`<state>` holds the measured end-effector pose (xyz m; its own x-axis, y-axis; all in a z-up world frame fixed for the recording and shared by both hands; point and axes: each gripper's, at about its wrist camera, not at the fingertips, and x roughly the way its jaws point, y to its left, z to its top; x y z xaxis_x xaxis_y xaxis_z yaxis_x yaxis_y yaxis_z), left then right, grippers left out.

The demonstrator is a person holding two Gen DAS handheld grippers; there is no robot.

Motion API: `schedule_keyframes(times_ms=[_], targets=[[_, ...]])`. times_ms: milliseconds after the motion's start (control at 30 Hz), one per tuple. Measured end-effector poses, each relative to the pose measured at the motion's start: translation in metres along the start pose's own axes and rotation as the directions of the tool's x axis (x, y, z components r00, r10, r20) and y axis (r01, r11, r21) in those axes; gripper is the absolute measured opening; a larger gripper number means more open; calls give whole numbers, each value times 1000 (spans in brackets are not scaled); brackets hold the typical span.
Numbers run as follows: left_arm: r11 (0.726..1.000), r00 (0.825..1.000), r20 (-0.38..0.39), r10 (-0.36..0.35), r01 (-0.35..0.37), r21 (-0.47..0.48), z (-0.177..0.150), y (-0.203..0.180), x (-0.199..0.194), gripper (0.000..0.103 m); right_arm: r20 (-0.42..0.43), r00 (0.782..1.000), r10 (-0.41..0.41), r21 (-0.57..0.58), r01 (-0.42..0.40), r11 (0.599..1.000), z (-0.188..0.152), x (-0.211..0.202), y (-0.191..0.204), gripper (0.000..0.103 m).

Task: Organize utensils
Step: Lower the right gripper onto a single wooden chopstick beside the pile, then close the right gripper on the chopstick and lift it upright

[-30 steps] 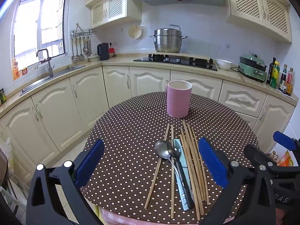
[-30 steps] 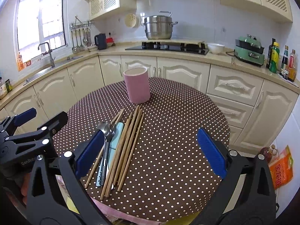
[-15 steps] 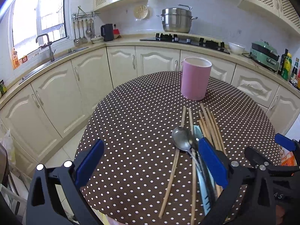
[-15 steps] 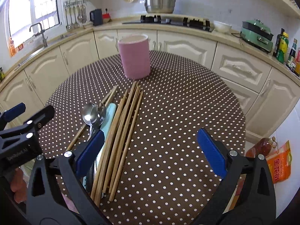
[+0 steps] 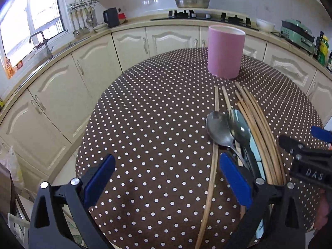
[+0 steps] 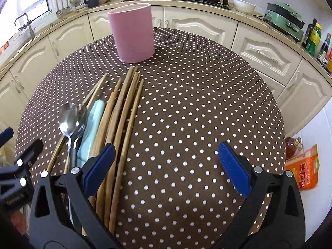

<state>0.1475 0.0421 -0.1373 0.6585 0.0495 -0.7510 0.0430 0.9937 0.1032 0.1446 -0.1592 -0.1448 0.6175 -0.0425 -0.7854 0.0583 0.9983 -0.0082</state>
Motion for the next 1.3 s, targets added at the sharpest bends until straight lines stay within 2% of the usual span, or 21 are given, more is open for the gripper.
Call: schedule_keyframes(times_ms=[100,400,467,533,633,667,700,733,800,900,1000,1100,1167,1233,1267,1300], targets=[[1000,1000,-18,-10,10,9,0,-3,8,98,-16,999,-38,4,38,999,5,6,0,97],[999,998,-59,-15,18,40,6,-8,27,98,-62,997,-44,6,45,999,18,30,8,97],[999,998,-65,-19,22,44,9,-10,30,98,-96,993,-66,-1,66,998,22,37,11,97],[998,997,-71,-22,26,49,11,-12,33,98,-103,993,-66,12,68,998,26,42,14,93],[998,998,-66,8,-3,64,14,-17,37,99,-89,996,-23,24,25,999,27,43,15,69],[998,998,-66,12,-7,66,16,-18,39,99,-73,997,-18,20,19,1000,27,41,16,52],[998,998,-67,12,-8,66,19,-19,40,99,-67,998,-11,19,12,1000,28,40,17,39],[998,998,-67,13,-9,67,20,-19,41,99,-62,998,-9,21,11,1000,27,39,17,34],[997,997,-69,21,-16,74,26,-22,46,99,-54,999,-4,14,4,1000,26,39,18,25],[996,997,-71,24,-19,82,35,-24,51,99,-43,999,3,25,-2,1000,24,38,12,16],[997,997,-70,21,-16,78,42,-25,60,99,-42,999,24,45,-23,999,24,39,3,12],[996,998,-50,28,-24,92,48,-28,65,98,-42,998,42,51,-40,998,27,40,-1,12],[995,999,-37,25,-22,98,51,-30,67,95,-39,998,44,48,-42,998,27,40,-2,12],[995,998,-36,-48,51,86,53,-31,67,72,-37,998,47,46,-45,998,26,39,0,11],[993,996,-39,-82,85,77,53,-31,68,67,-37,998,49,49,-47,998,24,38,0,11],[990,992,-41,-118,120,68,54,-30,68,57,-38,998,52,54,-50,997,25,38,-1,10]])
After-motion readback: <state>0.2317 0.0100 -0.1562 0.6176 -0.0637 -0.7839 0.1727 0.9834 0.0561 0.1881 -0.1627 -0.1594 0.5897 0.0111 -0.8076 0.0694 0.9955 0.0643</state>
